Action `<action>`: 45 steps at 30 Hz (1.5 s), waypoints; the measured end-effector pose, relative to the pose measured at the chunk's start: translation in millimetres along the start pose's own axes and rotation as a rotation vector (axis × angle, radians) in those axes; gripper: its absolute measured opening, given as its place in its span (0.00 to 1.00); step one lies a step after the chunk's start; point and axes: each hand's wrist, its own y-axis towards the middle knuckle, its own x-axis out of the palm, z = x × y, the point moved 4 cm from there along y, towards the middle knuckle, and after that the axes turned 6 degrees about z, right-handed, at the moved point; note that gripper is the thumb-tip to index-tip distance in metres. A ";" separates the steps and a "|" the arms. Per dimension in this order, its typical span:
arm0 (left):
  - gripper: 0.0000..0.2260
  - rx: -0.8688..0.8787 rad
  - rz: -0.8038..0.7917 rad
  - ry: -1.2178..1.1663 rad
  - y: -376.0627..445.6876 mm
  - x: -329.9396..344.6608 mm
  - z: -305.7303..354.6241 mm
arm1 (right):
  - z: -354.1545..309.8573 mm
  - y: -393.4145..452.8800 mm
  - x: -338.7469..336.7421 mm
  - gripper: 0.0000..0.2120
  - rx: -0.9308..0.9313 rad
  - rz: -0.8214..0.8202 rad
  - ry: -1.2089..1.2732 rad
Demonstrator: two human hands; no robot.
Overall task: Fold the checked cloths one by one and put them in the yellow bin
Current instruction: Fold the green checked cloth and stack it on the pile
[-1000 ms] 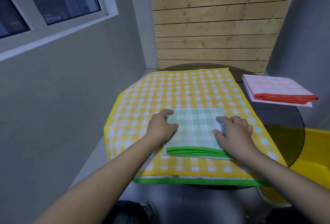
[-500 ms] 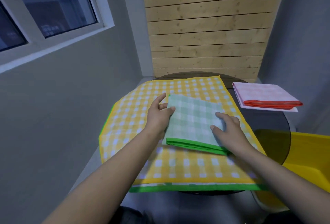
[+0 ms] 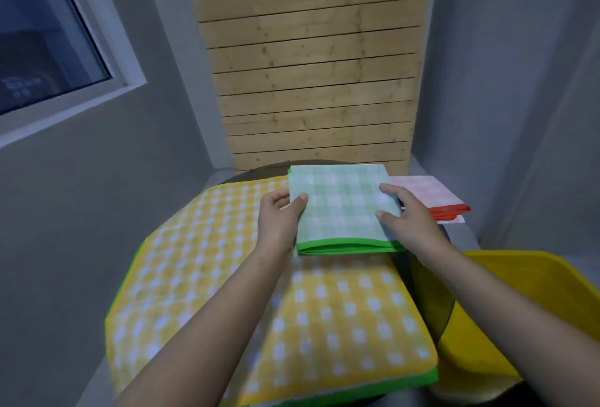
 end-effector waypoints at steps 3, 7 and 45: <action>0.26 0.136 -0.073 0.202 4.5 29.9 -0.6 | 7.3 24.5 -22.1 0.23 0.046 0.076 -0.032; 0.19 0.255 -0.187 0.404 16.2 76.3 -16.0 | 23.5 55.4 -49.6 0.24 0.113 0.144 -0.062; 0.19 0.295 -0.190 1.190 43.4 182.2 -109.8 | 142.1 86.9 -66.1 0.26 0.196 -0.122 -0.437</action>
